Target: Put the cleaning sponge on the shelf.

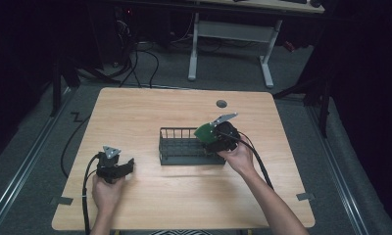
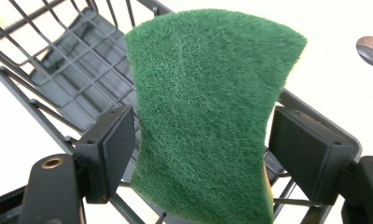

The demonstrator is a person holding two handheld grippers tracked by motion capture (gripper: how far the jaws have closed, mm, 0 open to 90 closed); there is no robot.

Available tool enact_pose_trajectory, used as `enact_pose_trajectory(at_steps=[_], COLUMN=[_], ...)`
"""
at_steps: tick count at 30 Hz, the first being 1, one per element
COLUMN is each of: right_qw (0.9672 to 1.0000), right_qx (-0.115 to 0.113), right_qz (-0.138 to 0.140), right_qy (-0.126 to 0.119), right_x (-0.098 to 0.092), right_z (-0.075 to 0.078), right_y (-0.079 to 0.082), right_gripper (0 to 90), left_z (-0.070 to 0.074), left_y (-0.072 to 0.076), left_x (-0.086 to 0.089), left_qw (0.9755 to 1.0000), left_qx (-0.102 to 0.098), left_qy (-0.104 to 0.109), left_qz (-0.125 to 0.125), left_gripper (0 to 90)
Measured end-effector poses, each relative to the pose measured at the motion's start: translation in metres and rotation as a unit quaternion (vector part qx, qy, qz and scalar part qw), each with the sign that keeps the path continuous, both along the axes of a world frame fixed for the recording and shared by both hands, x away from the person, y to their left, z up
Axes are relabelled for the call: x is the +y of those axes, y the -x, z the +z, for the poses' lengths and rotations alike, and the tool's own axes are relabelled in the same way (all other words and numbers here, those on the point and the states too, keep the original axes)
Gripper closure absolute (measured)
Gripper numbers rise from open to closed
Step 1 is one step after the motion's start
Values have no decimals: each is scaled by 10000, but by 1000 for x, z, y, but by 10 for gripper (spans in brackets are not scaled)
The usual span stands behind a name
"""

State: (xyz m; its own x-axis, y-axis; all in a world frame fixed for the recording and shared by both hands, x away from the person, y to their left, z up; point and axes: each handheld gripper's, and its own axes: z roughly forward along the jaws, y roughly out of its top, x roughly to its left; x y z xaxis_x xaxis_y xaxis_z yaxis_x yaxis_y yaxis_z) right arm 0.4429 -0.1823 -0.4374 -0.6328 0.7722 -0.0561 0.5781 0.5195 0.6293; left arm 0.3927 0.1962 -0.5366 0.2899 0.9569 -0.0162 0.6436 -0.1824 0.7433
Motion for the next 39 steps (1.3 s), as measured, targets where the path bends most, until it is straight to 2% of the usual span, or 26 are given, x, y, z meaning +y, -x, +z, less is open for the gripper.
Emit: enact_pose_trajectory(at_steps=[10, 14, 19, 21, 22, 29, 32, 35, 39], right_qw=[9988, 9969, 9951, 9930, 9921, 9873, 9833, 9819, 9783], right_qx=[-137, -329, -566, -656, -630, -684, -782, -823, -882], right_qz=[-35, -66, -194, -311, -401, -818, -966, -1061, -1205], right_qy=[-474, -716, -787, -932, -1009, -1175, -1327, -1335, -1436], right_x=[-15, -23, -36, -46, -53, -94, -109, -122, -136], right_z=[4, 12, 22, 25, 25, 25, 27, 26, 26], right_y=[6, 12, 22, 27, 30, 45, 52, 55, 61], right_gripper=[220, 269, 330, 358, 359, 379, 390, 390, 393], left_z=[0, 0, 0, 0, 0, 0, 0, 0, 0], left_y=[0, 0, 0, 0, 0, 0, 0, 0, 0], left_x=[0, 0, 0, 0, 0, 0, 0, 0, 0], left_qw=[10000, 10000, 10000, 10000, 10000, 10000, 10000, 10000, 10000], left_qx=[-8, -7, -8, -7, -7, -7, -7, 1, -4], left_qy=[-10, -14, -11, -9, -9, -13, -7, -13, -5], left_qz=[4, 3, 3, 2, 3, 4, 3, -5, 0], left_gripper=[307, 306, 307, 307, 307, 306, 308, 309, 309])
